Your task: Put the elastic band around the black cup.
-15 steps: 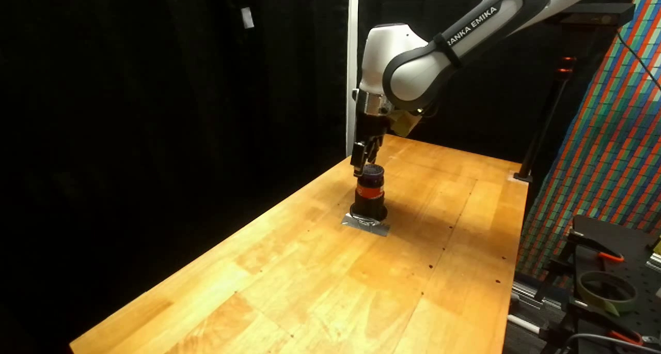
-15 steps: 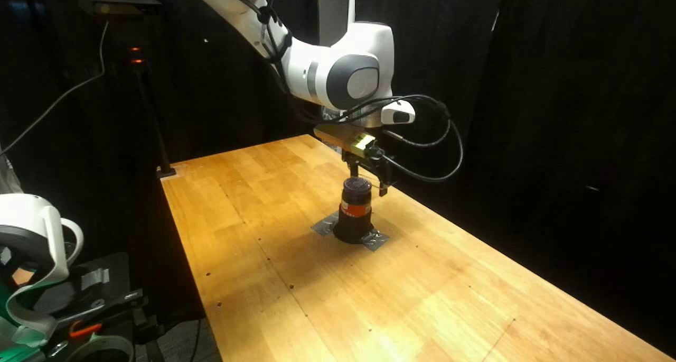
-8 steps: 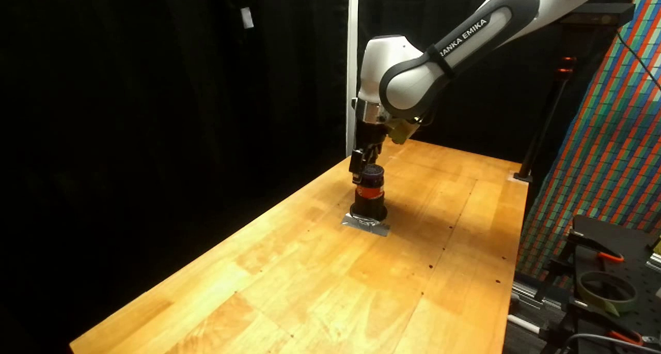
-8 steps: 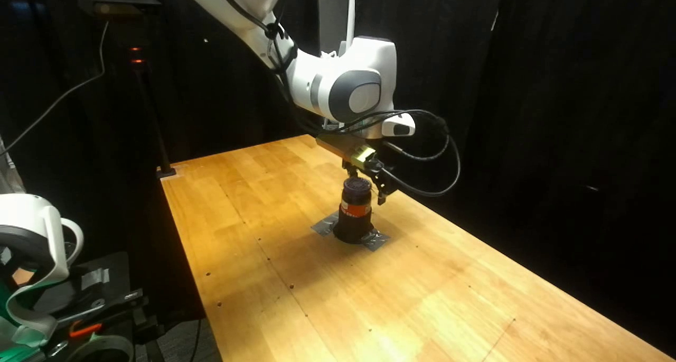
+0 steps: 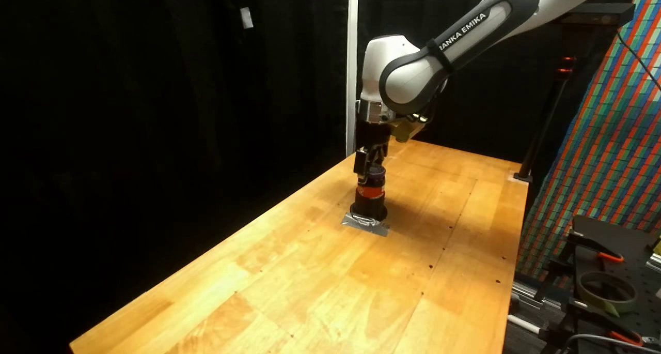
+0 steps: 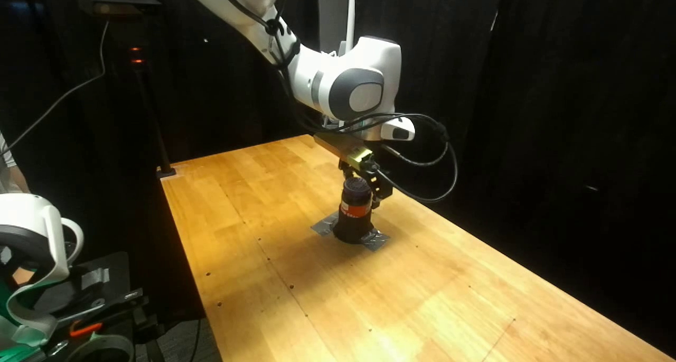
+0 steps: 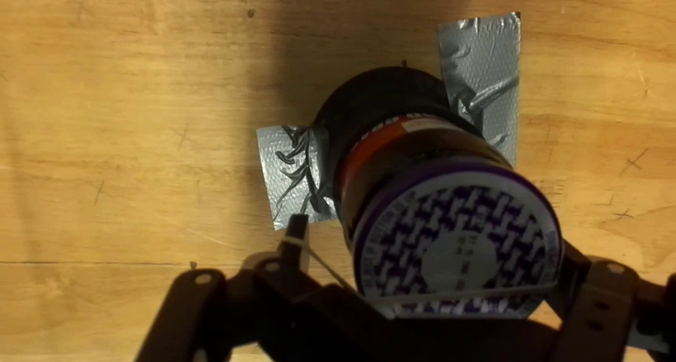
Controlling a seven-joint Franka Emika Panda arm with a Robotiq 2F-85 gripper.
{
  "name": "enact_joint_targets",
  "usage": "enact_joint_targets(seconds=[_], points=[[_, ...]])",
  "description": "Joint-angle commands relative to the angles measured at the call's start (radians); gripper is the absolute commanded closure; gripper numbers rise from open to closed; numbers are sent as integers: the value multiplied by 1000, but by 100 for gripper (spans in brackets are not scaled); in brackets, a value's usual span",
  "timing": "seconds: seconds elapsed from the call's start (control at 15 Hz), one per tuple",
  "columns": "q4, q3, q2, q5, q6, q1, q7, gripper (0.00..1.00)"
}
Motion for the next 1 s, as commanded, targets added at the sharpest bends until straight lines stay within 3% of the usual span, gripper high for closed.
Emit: enact_joint_targets(seconds=[0.0, 0.67, 0.73, 0.8, 0.93], points=[[-75, 7, -70, 33, -27, -31, -19, 0], [-231, 22, -188, 82, -7, -52, -58, 0], [-249, 23, -199, 83, -2, -54, -68, 10], [-273, 18, -212, 75, 15, -51, -65, 27], [-323, 20, -241, 76, 48, -53, -77, 42]])
